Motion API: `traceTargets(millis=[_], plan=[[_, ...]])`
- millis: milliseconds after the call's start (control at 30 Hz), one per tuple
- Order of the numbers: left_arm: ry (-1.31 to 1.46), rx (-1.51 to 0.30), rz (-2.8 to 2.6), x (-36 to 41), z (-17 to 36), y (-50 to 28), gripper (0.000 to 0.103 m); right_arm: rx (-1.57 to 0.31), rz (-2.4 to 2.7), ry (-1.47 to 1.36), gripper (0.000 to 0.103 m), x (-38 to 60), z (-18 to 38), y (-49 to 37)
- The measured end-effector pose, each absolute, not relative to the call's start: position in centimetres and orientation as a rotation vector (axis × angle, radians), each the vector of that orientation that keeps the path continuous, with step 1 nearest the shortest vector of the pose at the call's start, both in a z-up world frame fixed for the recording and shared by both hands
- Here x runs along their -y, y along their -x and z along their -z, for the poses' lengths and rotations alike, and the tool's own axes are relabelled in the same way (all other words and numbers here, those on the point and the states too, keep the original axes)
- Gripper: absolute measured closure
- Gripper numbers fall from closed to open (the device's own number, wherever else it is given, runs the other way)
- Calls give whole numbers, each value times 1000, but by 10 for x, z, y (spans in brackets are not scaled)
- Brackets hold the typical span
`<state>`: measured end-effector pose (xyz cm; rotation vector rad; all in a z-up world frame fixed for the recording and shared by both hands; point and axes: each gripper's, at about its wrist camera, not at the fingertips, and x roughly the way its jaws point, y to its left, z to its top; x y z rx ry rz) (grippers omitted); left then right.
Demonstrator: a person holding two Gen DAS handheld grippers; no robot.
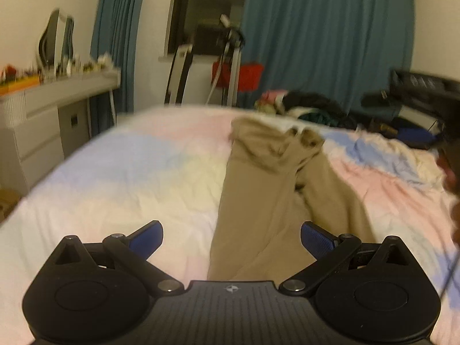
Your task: Fold clothes
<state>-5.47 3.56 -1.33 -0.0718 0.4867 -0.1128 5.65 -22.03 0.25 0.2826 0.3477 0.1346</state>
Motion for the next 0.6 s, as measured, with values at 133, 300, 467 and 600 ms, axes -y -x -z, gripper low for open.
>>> traceTargets(millis=[133,300,467,600], plan=[[87,-465,157,-32,6,65,0,-316,-138,-271,13,219,-4,6],[107,-542,162,-32,13,56,0,-377,-147,-283,13,226,23,63],[214,-707,160,-58,30,37,4,-402,-114,-406,13,246,28,71],[377,-814,121,-94,39,25,4,-440,-103,-473,13,256,38,64]])
